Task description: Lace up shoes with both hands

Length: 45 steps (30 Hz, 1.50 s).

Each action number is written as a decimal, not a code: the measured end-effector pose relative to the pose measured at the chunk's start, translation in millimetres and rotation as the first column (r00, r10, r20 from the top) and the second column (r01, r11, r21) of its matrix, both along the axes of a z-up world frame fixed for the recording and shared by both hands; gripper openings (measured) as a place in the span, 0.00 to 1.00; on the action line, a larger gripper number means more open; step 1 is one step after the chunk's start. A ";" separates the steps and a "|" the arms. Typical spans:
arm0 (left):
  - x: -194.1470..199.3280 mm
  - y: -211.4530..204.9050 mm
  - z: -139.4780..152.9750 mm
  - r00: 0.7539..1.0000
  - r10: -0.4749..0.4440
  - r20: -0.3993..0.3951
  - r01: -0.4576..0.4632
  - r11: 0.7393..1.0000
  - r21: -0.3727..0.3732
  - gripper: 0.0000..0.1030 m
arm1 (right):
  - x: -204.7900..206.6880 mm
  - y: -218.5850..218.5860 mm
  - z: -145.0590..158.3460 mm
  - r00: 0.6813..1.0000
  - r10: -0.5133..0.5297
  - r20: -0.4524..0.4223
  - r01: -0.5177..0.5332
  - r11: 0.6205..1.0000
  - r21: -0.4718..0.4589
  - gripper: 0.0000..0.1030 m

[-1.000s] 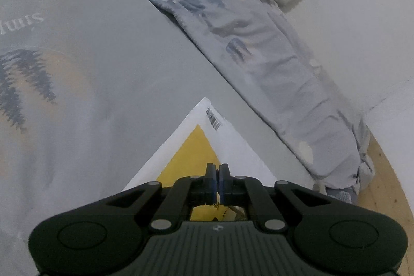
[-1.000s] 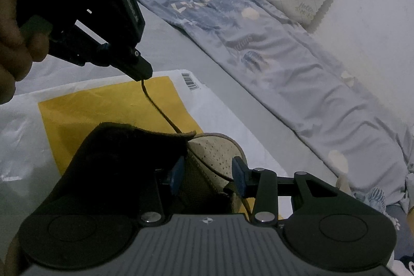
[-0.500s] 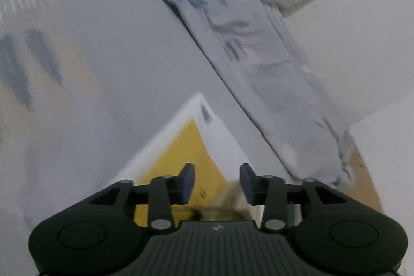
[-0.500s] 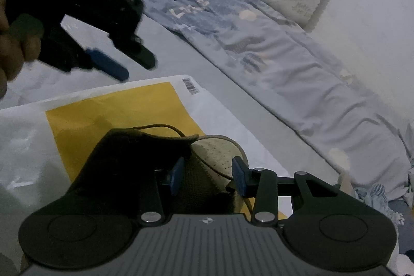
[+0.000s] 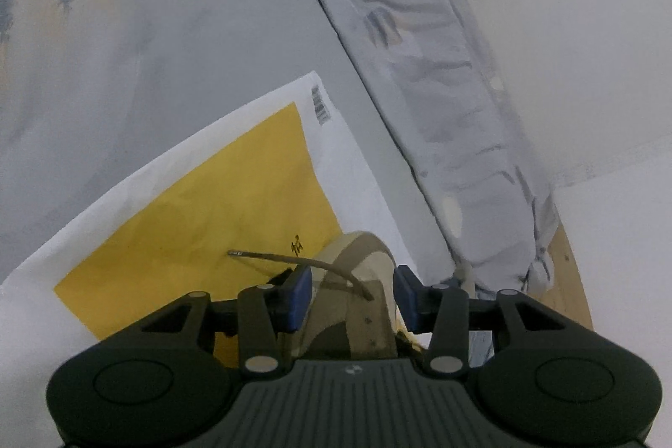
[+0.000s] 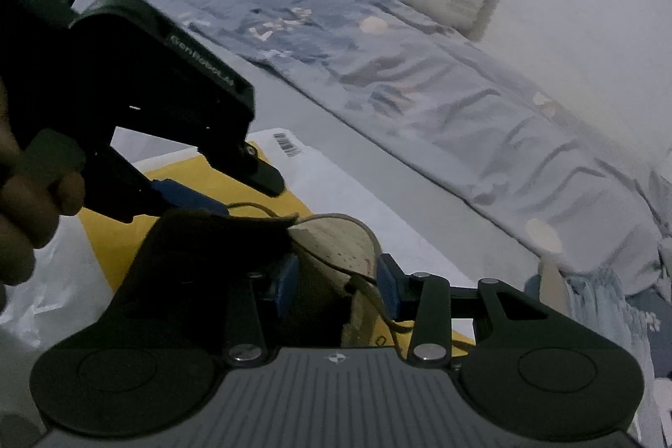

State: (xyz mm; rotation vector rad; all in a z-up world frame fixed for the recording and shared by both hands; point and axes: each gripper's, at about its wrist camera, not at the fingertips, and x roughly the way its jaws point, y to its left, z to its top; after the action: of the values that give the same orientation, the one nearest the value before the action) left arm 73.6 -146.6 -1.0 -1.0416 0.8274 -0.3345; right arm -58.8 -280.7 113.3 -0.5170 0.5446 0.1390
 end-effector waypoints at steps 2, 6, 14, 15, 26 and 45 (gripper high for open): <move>1.4 -2.3 -2.0 1.000 0.015 -0.009 -0.015 1.000 -0.005 0.40 | -1.2 -4.5 0.7 0.999 -0.032 0.009 0.032 0.999 0.015 0.41; 0.3 -10.1 -5.0 0.999 0.024 -0.029 -0.024 1.000 -0.002 0.37 | -5.0 -14.3 2.8 0.996 -0.093 0.015 0.092 0.994 0.054 0.41; 0.0 -12.1 -4.9 0.999 0.048 -0.013 -0.048 0.999 0.004 0.16 | -16.8 -20.3 9.3 0.994 -0.108 0.002 0.107 0.988 0.108 0.31; 0.6 -13.0 -5.1 0.999 0.044 -0.006 -0.044 0.999 0.001 0.13 | -18.7 -19.4 8.7 0.996 -0.087 -0.006 0.087 0.990 0.107 0.20; 1.6 -9.2 5.6 0.995 0.082 0.053 -0.084 0.995 0.055 0.00 | -21.3 -15.2 0.2 0.996 -0.085 -0.009 0.086 0.994 0.074 0.06; -5.8 82.9 36.5 0.921 0.368 0.126 -0.382 0.916 0.123 0.00 | -19.5 -17.4 3.0 0.994 -0.112 -0.018 0.113 0.989 0.094 0.05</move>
State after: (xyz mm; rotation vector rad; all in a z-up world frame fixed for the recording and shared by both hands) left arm 67.8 -63.7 35.5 -1.0133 0.5355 0.0020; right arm -78.4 -298.1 116.3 -0.3925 0.5753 0.0597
